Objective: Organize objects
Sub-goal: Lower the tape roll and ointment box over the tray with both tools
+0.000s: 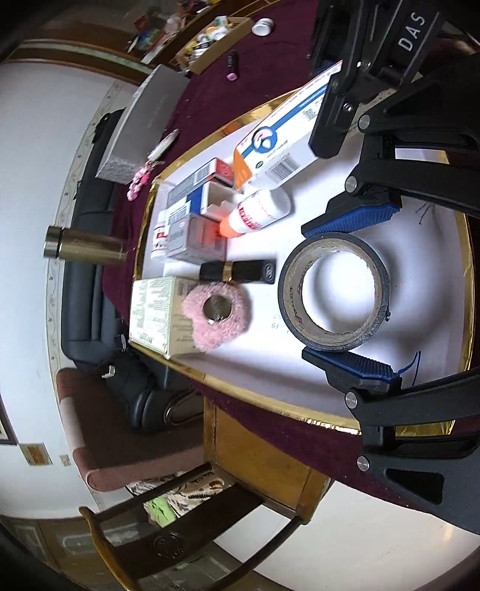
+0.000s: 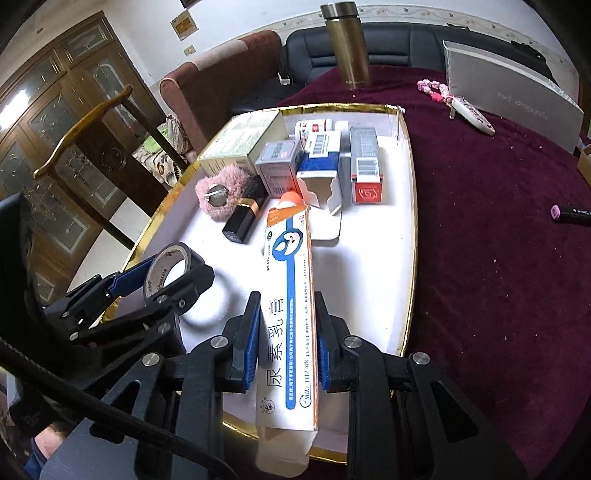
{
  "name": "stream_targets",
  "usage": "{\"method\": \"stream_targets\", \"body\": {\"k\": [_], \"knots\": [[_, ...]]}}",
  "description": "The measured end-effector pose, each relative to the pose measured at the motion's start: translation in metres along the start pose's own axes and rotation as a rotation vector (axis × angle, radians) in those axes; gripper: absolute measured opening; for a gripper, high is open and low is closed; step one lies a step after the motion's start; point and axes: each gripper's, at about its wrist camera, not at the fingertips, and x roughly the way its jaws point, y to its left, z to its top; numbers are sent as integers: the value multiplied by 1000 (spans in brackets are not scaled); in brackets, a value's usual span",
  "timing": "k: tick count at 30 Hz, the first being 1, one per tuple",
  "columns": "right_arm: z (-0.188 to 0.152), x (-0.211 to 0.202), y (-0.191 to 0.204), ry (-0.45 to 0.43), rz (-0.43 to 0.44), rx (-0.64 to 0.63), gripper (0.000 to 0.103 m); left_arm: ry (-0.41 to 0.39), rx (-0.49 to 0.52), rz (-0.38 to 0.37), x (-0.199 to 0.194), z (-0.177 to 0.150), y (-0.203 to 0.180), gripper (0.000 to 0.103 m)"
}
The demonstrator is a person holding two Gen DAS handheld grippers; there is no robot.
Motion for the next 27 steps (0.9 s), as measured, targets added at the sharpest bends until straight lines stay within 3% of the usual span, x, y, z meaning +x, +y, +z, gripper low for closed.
{"method": "stream_targets", "body": {"k": [11,27], "knots": [[1,13,-4,9,-66,6,23,1,43,55,5,-3,-4,53],[2,16,1,3,-56,25,23,4,52,73,8,-2,-2,53]]}}
